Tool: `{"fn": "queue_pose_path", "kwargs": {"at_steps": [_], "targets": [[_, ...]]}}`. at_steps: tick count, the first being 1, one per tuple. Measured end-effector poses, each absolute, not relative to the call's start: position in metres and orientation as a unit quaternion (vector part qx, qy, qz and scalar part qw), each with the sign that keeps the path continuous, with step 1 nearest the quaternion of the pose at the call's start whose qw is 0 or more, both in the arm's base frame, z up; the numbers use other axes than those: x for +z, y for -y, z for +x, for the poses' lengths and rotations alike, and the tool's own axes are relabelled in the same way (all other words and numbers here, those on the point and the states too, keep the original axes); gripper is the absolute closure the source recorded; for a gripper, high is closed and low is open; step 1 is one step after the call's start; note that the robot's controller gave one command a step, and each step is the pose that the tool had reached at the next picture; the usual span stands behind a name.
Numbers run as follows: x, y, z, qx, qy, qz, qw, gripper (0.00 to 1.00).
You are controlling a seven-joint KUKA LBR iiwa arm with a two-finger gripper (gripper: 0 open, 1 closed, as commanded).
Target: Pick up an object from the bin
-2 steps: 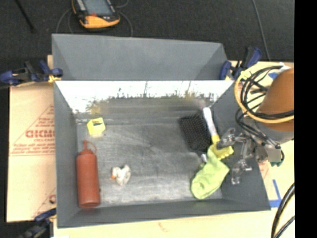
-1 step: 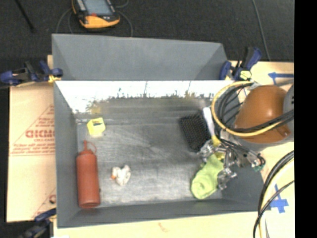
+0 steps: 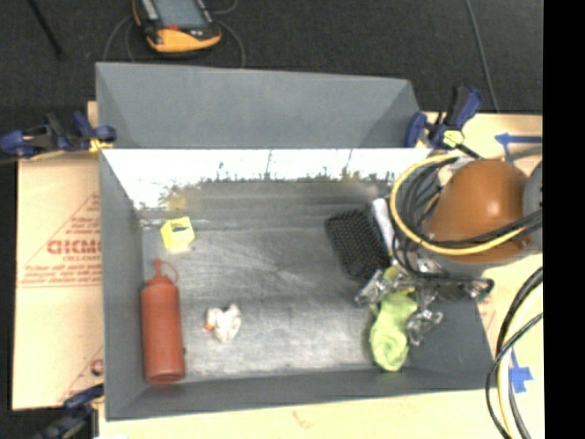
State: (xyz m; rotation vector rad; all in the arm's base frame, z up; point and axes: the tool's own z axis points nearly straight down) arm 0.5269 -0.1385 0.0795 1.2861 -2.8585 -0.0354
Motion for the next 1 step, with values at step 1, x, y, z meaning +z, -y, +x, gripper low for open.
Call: {"fn": "queue_pose_path", "kwargs": {"at_steps": [1], "targets": [[0.0747,0.1405,0.5327,-0.010,0.917,0.398,-0.001,0.00]]}}
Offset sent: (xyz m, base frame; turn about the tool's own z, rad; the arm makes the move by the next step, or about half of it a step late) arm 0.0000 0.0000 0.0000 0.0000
